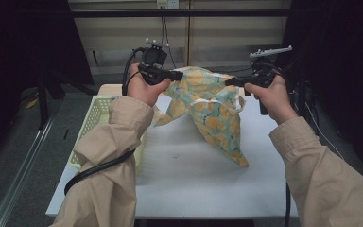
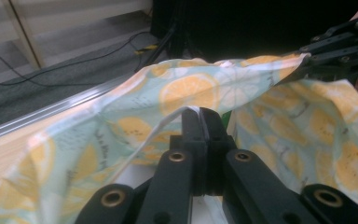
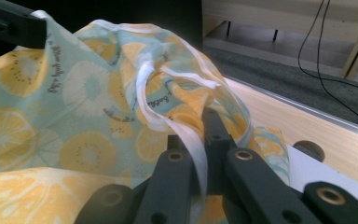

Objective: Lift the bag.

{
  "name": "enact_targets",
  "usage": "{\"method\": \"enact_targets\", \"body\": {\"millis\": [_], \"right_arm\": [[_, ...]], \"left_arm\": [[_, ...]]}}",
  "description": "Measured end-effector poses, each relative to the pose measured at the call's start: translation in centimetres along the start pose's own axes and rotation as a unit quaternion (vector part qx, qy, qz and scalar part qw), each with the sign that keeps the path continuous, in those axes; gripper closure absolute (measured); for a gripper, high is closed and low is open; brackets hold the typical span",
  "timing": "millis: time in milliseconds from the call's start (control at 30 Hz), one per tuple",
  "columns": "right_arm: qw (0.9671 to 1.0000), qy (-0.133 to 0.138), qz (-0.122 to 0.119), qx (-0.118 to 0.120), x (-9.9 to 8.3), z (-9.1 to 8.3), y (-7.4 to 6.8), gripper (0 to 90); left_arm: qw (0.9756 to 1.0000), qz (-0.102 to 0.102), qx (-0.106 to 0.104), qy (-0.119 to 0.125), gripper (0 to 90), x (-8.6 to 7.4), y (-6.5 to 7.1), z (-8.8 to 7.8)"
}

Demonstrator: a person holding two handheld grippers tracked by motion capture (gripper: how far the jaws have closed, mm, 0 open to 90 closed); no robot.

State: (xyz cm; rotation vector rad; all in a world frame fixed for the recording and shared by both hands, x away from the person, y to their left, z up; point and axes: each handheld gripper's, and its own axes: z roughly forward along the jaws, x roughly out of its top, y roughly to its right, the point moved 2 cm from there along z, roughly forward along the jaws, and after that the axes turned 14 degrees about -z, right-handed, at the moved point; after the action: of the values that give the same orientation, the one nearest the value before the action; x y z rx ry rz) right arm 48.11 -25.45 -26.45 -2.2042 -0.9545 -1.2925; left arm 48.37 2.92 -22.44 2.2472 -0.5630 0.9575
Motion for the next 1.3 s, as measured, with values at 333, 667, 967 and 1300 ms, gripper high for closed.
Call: {"method": "enact_targets", "body": {"millis": [333, 667, 967, 1300], "right_arm": [[0.9995, -0.005, -0.002, 0.030, 0.0, 1.6, -1.7, 89.8], [0.9979, -0.015, -0.008, 0.062, -1.0, 4.3, -4.3, 89.6], [0.9949, -0.006, 0.001, 0.100, -0.9, 6.7, -7.2, 68.5], [0.9973, 0.002, -0.012, 0.073, -2.3, 4.0, -7.4, 28.5]], "left_arm": [[0.9998, 0.002, -0.001, -0.019, 90.0, -1.3, -0.6, -0.3], [0.9990, 0.003, 0.012, -0.043, 88.8, -3.7, -2.7, -1.6], [0.9989, -0.021, 0.028, -0.031, 59.2, -6.0, -4.3, -2.6], [0.9993, 0.000, 0.026, -0.026, 12.1, -8.8, -5.4, -4.1]]}}
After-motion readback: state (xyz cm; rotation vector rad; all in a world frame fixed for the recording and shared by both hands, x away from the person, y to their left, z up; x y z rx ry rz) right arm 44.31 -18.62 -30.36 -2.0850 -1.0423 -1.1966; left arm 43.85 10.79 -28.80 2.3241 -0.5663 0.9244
